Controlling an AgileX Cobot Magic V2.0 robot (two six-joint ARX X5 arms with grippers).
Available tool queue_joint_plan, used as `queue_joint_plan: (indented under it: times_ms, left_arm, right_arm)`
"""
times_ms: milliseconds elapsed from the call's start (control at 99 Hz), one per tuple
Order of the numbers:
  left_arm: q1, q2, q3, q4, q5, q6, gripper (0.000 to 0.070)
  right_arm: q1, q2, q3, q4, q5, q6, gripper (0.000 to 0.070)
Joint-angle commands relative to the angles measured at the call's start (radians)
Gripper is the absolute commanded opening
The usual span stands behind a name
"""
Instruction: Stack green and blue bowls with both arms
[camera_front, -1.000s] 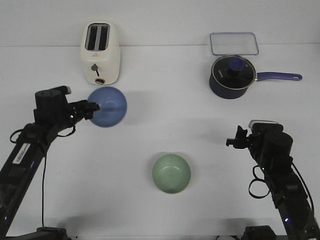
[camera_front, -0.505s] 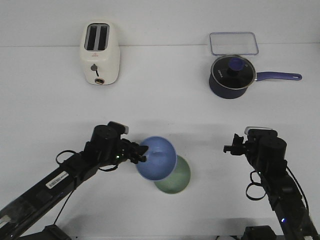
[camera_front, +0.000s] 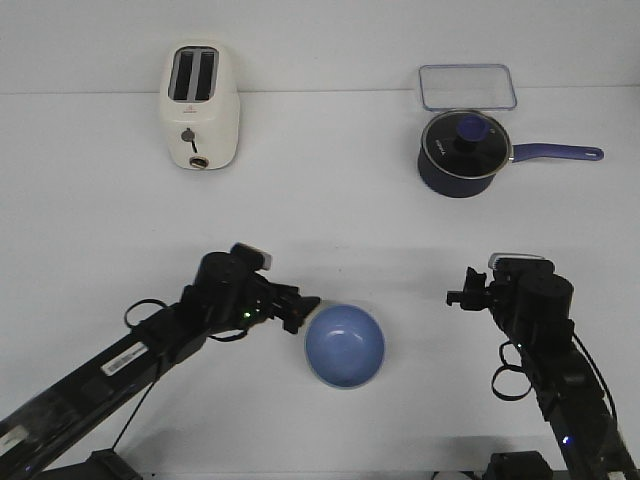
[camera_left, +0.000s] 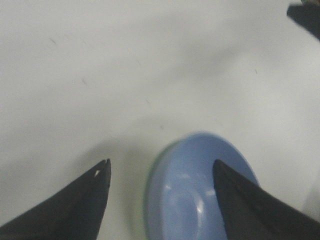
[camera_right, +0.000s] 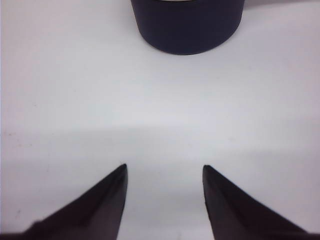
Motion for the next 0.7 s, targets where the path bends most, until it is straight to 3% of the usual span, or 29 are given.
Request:
queue_joint_plan:
  times_ms: [0, 40, 71, 131, 162, 232, 343, 515, 687]
  left_arm:
    - [0.045, -0.062, 0.022, -0.019, -0.08, 0.079, 0.0364]
    - [0.08, -0.108, 0.022, -0.041, -0.151, 0.124, 0.0304]
    - [0.106, -0.143, 0.022, -0.058, -0.214, 0.158, 0.0219]
    - [0.158, -0.207, 0.022, -0.093, -0.338, 0.228, 0.0]
    - [0.183, -0.235, 0.022, -0.11, -0.394, 0.254, 0.0017]
    - [0.246, -0.294, 0.02, -0.151, -0.467, 0.291, 0.0012]
    - [0.348, -0.396, -0.028, -0.171, -0.468, 0.325, 0.0012]
    - [0.436, -0.674, -0.323, 0.064, -0.467, 0.345, 0.0012]
    - [0.488, -0.903, -0.536, 0.228, -0.468, 0.344, 0.0012]
  right_arm:
    - [0.0, 0.001, 0.006, 0.007, -0.006, -0.004, 0.0304]
    - [0.001, -0.005, 0.006, 0.01, -0.012, -0.007, 0.0291]
    - [0.001, -0.011, 0.006, 0.011, -0.016, -0.006, 0.0255]
    - [0.001, -0.03, 0.006, 0.017, -0.027, -0.007, 0.0088]
    - [0.001, -0.043, 0.006, 0.021, -0.027, -0.01, 0.0]
    - [0.0, -0.082, 0.005, 0.041, -0.027, -0.024, 0.0]
    - [0.0, -0.183, -0.028, 0.119, -0.033, -0.039, 0.0]
    - [0.0, -0.441, -0.204, 0.286, -0.048, -0.137, 0.0]
    - [0.0, -0.594, -0.308, 0.314, 0.008, -0.118, 0.0]
